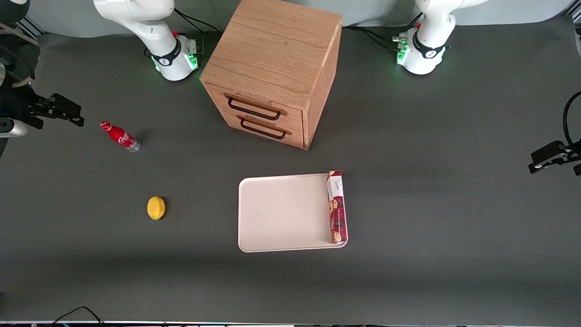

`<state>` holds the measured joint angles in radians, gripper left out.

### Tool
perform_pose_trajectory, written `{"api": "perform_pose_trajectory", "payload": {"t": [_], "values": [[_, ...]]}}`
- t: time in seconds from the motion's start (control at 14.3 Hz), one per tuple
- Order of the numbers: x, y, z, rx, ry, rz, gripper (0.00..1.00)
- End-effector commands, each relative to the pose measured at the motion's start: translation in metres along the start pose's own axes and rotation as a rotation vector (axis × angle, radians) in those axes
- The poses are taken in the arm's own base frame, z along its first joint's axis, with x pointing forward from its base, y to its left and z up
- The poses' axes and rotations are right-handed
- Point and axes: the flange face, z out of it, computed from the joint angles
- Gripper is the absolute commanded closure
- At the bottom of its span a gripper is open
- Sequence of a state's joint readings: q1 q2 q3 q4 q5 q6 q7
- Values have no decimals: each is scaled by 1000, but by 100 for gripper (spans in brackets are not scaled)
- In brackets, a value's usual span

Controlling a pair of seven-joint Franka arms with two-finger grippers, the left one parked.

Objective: Place coke bottle on tray
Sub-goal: 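Lower the open right gripper over the red Coca-Cola bottle's middle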

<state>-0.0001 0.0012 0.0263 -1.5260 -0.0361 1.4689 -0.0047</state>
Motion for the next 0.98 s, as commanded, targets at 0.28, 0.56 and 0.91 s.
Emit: {"api": "perform_pose_trajectory", "payload": {"t": [0.28, 0.56, 0.91], "values": [[-11, 11, -11, 24, -49, 22, 0], [-49, 90, 52, 24, -178, 7, 0], [-123, 116, 223, 6, -125, 22, 0]]}}
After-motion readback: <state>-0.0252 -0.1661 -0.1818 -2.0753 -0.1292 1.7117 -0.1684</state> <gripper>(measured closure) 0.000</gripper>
